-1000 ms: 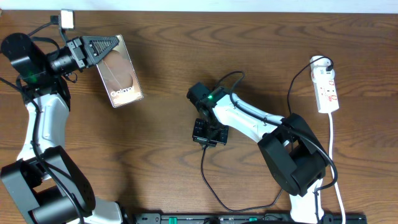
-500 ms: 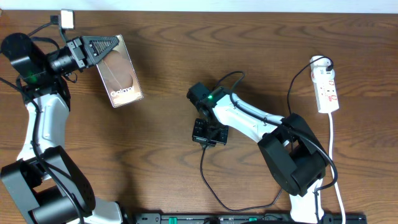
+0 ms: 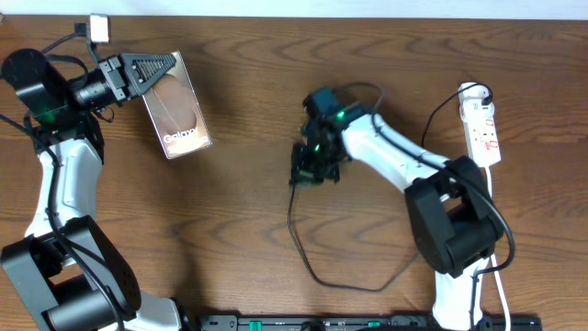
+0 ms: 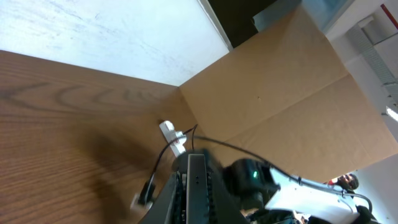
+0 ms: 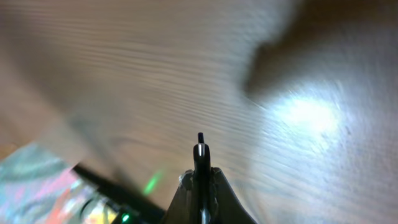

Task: Plug charger to phone and switch on socket
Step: 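Lift the cable plug with the right gripper toward the left gripper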

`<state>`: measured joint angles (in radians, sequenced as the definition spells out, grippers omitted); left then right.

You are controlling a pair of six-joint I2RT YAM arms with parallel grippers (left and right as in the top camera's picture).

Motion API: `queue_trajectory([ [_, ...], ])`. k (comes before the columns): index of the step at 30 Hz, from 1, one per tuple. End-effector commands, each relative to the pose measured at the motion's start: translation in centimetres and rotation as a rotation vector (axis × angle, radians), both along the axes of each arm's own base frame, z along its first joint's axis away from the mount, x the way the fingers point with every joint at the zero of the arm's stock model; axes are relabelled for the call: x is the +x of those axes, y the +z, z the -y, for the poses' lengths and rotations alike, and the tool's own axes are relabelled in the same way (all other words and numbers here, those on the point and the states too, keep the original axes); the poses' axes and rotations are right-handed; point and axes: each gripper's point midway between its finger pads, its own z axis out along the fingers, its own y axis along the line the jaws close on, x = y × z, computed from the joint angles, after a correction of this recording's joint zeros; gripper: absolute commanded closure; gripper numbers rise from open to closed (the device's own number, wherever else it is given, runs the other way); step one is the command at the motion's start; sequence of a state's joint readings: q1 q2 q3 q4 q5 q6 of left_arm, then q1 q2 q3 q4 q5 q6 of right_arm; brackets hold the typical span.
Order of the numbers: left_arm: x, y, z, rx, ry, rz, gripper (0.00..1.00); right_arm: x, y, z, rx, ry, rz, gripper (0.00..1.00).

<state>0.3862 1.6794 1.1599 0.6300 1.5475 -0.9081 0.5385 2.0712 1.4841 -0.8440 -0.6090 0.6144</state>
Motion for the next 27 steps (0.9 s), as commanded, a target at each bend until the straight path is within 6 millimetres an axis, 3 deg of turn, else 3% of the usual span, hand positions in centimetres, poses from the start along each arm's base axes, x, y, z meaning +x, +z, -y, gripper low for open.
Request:
queue_trajectory([
  [1, -0.5, 0.8, 0.1, 0.015, -0.02, 0.034, 0.93, 2.0, 3.2, -1.4, 0.21, 0.126, 0.102, 0.99],
  [6, -0.5, 0.8, 0.1, 0.018, -0.02, 0.04, 0.93, 4.2, 8.4, -3.4, 0.57, 0.27, 0.302, 0.99],
  [10, -0.5, 0.8, 0.1, 0.018, -0.02, 0.039, 0.93, 4.0, 12.9, -4.2, 0.866, 0.409, 0.446, 0.99],
  [12, -0.5, 0.8, 0.1, 0.018, -0.02, 0.039, 0.93, 3.7, 14.2, -4.4, 0.955, 0.468, 0.509, 0.99],
  [19, -0.5, 0.8, 0.1, 0.018, -0.02, 0.04, 0.93, 1.8, 14.7, -5.6, 1.052, 0.629, 0.676, 0.99],
  [27, -0.5, 0.8, 0.1, 0.018, -0.02, 0.039, 0.92, -1.3, 14.8, -7.9, 1.121, 0.75, 0.724, 0.99],
])
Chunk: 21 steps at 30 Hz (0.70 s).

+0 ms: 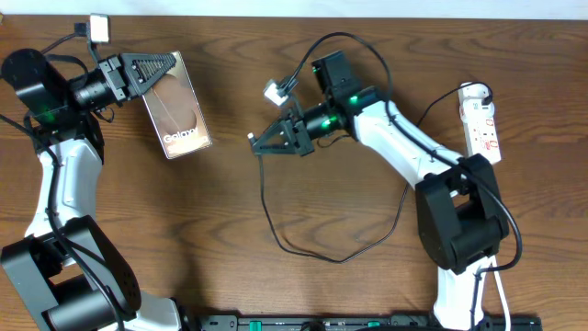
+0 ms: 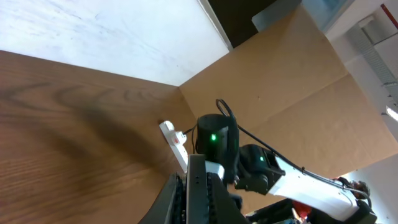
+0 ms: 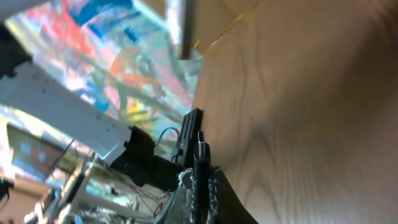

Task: Plug charger to phone and switch on socket
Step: 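Lift the cable plug with the right gripper toward the left gripper, then bring the plug to the bottom of the phone held by the left gripper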

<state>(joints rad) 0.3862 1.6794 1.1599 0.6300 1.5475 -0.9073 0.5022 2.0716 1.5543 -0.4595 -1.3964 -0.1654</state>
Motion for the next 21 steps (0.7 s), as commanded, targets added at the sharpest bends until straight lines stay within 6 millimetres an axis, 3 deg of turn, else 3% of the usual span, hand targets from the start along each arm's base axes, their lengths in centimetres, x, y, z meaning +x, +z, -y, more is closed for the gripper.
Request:
queue_trajectory([
  [1, -0.5, 0.8, 0.1, 0.018, -0.02, 0.038, 0.93, -2.3, 0.3, -1.5, 0.086, 0.096, 0.077, 0.99],
  [8, -0.5, 0.8, 0.1, 0.018, -0.021, 0.038, 0.93, -4.5, 0.4, -3.0, 0.112, 0.16, 0.109, 0.99],
  [14, -0.6, 0.8, 0.3, 0.018, -0.025, 0.039, 0.93, -5.2, 0.1, -3.2, 0.183, 0.213, 0.079, 0.99],
  [21, -0.6, 0.8, 0.3, 0.019, -0.025, 0.041, 0.92, -4.8, -3.4, -3.7, 0.122, 0.215, -0.059, 0.99],
])
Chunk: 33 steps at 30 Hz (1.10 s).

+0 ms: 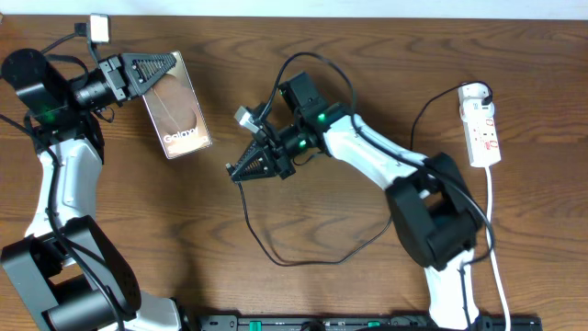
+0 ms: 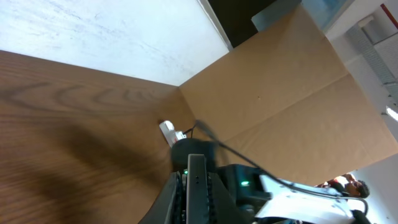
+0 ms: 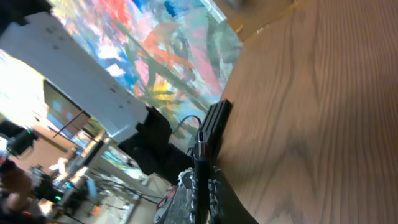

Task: Plug charger to phone and switch on socket
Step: 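Bring the plug to the bottom of the phone held by the left gripper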

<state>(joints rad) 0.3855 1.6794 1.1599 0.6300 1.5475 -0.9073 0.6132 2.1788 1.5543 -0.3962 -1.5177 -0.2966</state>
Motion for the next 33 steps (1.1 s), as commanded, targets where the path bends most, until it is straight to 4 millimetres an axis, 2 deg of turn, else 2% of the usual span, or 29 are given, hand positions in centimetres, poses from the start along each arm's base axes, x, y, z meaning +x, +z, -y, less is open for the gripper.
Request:
queue_trajectory([
  [1, -0.6, 0.8, 0.3, 0.02, -0.024, 0.043, 0.93, -0.6, -1.1, -0.4, -0.017, 0.034, -0.088, 0.99],
  [8, -0.6, 0.8, 0.3, 0.029, -0.024, 0.062, 0.92, -0.7, -0.3, -1.8, 0.002, 0.059, -0.061, 0.99],
  [15, -0.3, 0.8, 0.2, 0.029, -0.011, 0.063, 0.93, 0.3, 0.7, -3.2, 0.01, 0.036, -0.012, 0.99],
  [25, 0.2, 0.8, -0.1, 0.03, 0.023, 0.067, 0.93, 0.7, 2.0, -3.8, 0.004, 0.034, -0.036, 0.99],
  [33, 1.5, 0.9, -0.9, 0.027, 0.116, 0.064, 0.93, 1.5, 2.2, -4.3, -0.042, -0.013, -0.083, 0.99],
])
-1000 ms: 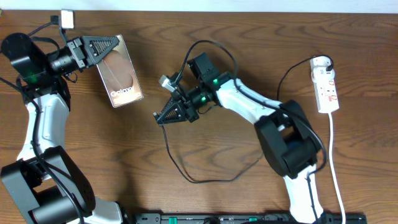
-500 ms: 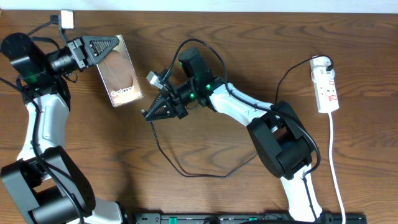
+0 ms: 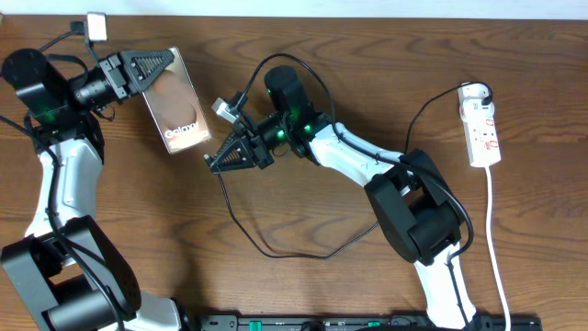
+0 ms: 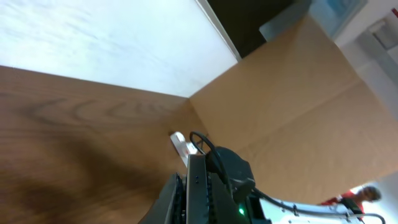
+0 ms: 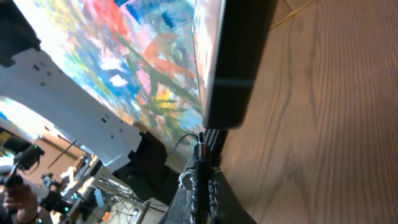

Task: Plug charger to phone and switch on socket
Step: 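Bring the plug to the bottom of the phone held by the left gripper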

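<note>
My left gripper [image 3: 154, 66] is shut on the top end of the phone [image 3: 176, 108], a slab with a brownish screen reading "Galaxy", held tilted above the table at the far left. In the left wrist view the phone [image 4: 196, 182] shows edge-on between the fingers. My right gripper [image 3: 218, 160] is shut on the charger plug [image 5: 200, 148], whose tip points at the phone's lower end [image 5: 231, 74], very close; contact cannot be told. The black charger cable [image 3: 276, 244] trails from it. The white socket strip [image 3: 482, 124] lies at the far right.
The cable loops over the wooden table [image 3: 110, 239] in front of my right arm and runs back toward the socket strip. The strip's white lead [image 3: 496, 257] goes down the right edge. A cardboard wall [image 4: 298, 99] stands behind the table.
My right gripper has moved further left with the plug, from short of the phone to right by its lower end. The phone in my left gripper has shifted slightly.
My left gripper held the phone up at the far left throughout. My right gripper, shut on the plug, was low at the table's middle, then raised and turned leftward, then nearer the phone, and now sits at the phone's lower end.
</note>
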`<state>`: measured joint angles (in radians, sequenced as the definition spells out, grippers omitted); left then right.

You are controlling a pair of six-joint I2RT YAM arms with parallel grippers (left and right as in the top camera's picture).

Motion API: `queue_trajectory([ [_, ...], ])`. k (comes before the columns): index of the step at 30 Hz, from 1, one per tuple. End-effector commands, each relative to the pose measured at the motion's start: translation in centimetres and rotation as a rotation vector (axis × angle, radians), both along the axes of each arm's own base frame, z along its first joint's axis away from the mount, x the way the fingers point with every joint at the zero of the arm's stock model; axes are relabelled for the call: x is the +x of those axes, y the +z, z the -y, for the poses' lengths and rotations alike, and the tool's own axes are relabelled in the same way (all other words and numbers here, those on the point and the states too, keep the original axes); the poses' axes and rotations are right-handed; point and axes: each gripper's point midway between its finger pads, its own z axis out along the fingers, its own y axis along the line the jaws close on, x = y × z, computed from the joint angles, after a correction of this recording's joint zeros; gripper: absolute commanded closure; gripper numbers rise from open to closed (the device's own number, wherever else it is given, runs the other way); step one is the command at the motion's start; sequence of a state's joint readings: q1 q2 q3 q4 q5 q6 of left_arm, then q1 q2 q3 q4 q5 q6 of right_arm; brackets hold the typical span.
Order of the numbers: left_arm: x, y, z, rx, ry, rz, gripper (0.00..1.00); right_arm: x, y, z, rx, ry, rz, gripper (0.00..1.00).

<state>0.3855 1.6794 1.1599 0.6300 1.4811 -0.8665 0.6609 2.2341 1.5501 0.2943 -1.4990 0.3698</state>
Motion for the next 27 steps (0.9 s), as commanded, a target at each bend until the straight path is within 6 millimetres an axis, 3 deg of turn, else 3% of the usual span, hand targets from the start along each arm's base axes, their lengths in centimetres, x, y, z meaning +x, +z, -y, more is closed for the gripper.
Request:
queue_trajectory([
  [1, 0.7, 0.9, -0.4, 0.005, 0.059, 0.022, 0.92, 0.1, 0.6, -0.6, -0.04, -0.027, -0.044, 0.99],
  [11, 1.5, 1.0, -1.0, -0.009, 0.114, 0.005, 0.93, 1.1, 2.7, -1.2, -0.001, -0.066, -0.022, 0.99],
  [27, 1.6, 1.0, -1.1, -0.053, 0.122, -0.059, 0.92, 1.6, 2.7, -1.5, -0.012, -0.103, -0.036, 0.99],
])
